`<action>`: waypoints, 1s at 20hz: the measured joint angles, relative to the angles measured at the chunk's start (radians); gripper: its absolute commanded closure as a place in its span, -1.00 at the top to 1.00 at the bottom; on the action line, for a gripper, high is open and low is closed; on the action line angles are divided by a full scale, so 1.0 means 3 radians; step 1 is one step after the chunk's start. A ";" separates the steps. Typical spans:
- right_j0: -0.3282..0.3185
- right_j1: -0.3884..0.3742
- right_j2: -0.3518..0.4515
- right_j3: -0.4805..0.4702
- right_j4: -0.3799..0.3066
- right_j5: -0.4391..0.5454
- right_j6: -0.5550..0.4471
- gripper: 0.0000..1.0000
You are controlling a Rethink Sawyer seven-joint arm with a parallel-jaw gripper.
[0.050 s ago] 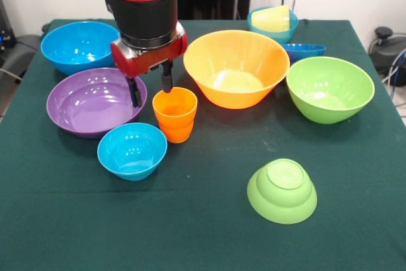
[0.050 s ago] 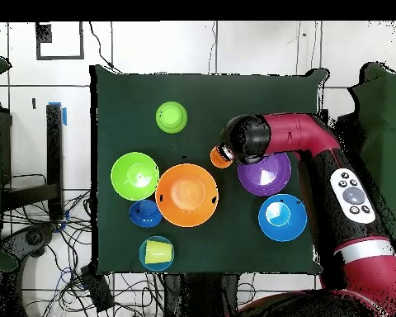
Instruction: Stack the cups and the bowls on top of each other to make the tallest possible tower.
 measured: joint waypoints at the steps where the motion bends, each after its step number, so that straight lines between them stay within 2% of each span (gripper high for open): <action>1: 0.0013 0.0000 -0.0018 0.0000 0.0000 -0.0008 0.0000 1.00; 20: 0.0085 0.0029 -0.0137 0.0000 0.0001 -0.0032 0.0000 1.00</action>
